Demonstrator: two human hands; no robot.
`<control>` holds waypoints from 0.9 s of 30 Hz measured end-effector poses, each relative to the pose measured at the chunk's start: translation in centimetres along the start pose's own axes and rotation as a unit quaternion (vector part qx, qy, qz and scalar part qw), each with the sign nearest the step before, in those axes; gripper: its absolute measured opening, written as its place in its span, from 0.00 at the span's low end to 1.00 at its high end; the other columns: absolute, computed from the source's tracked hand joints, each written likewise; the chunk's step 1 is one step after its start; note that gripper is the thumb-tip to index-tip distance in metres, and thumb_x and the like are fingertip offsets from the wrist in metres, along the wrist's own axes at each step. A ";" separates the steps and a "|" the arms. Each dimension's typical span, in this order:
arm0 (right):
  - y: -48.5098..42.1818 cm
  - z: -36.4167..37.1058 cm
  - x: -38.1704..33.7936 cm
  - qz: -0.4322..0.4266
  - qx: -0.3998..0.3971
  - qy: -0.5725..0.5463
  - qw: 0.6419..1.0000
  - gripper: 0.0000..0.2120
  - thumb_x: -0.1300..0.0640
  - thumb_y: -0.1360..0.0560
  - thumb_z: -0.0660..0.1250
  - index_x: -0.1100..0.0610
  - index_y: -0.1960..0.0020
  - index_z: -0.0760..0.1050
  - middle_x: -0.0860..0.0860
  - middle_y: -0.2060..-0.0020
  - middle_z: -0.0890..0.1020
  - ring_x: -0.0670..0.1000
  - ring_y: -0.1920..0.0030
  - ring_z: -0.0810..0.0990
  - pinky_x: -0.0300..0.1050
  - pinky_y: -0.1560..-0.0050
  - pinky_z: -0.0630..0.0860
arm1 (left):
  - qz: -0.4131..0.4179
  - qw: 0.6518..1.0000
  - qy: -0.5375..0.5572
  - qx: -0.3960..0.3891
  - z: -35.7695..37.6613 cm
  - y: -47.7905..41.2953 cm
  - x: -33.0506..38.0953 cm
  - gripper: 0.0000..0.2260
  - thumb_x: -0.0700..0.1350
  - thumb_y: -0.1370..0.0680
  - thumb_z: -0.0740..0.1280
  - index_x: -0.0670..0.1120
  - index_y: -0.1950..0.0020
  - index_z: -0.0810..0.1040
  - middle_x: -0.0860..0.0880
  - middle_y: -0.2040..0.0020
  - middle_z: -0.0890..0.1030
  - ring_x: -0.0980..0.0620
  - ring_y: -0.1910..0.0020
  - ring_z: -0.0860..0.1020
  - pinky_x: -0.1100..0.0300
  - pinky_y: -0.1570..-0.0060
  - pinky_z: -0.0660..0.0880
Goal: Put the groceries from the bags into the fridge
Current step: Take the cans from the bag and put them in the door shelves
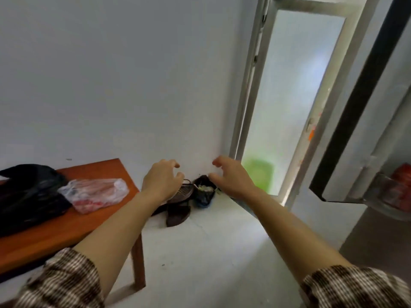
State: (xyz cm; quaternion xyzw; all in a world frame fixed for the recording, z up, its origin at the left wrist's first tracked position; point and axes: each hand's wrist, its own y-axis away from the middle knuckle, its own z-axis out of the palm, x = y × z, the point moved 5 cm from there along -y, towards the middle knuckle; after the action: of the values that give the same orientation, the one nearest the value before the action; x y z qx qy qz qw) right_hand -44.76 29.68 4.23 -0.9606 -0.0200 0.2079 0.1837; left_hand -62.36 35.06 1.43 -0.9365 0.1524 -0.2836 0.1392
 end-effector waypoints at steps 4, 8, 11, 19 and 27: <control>-2.9 9.3 -6.8 -0.021 -0.077 0.003 0.997 0.22 0.49 0.25 0.65 0.57 0.34 0.71 0.54 0.38 0.77 0.55 0.40 0.75 0.51 0.39 0.72 | -0.063 0.997 -0.047 -0.018 -2.6 0.6 -10.3 0.16 0.48 0.22 0.61 0.46 0.36 0.75 0.43 0.37 0.75 0.43 0.39 0.73 0.52 0.43 0.71; -6.0 17.6 -13.2 -0.050 -0.135 0.003 0.990 0.22 0.47 0.25 0.64 0.57 0.35 0.71 0.55 0.39 0.77 0.56 0.40 0.75 0.53 0.41 0.73 | -0.114 0.990 -0.078 -0.003 -5.3 0.4 -19.4 0.14 0.49 0.21 0.60 0.46 0.39 0.76 0.43 0.40 0.76 0.44 0.43 0.75 0.54 0.51 0.70; -8.1 23.8 -17.2 -0.073 -0.168 0.021 0.983 0.23 0.47 0.25 0.63 0.57 0.34 0.70 0.55 0.37 0.75 0.58 0.37 0.72 0.55 0.38 0.70 | -0.153 0.983 -0.104 -0.002 -6.3 -0.1 -26.5 0.14 0.49 0.22 0.60 0.45 0.40 0.77 0.43 0.38 0.76 0.43 0.42 0.75 0.51 0.49 0.73; -18.1 39.0 -27.1 -0.120 -0.219 0.035 0.968 0.24 0.47 0.24 0.62 0.55 0.31 0.68 0.54 0.31 0.72 0.56 0.32 0.69 0.56 0.32 0.66 | -0.227 0.964 -0.139 -0.018 -8.5 -4.9 -44.8 0.17 0.51 0.19 0.58 0.45 0.34 0.71 0.44 0.37 0.73 0.43 0.40 0.71 0.49 0.47 0.74; -26.4 50.1 -36.3 -0.171 -0.271 0.043 0.946 0.17 0.50 0.23 0.61 0.58 0.38 0.69 0.55 0.39 0.74 0.59 0.36 0.68 0.54 0.40 0.67 | -0.260 0.951 -0.160 -0.042 -11.7 -9.3 -59.2 0.19 0.50 0.19 0.58 0.47 0.30 0.69 0.46 0.34 0.71 0.46 0.36 0.70 0.51 0.43 0.72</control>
State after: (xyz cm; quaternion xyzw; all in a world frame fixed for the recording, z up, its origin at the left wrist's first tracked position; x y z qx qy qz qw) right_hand -97.31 67.39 -14.40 -0.9642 -0.2318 0.1187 -0.0506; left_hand -114.06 63.09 -14.92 -0.9817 -0.1086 -0.1501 0.0438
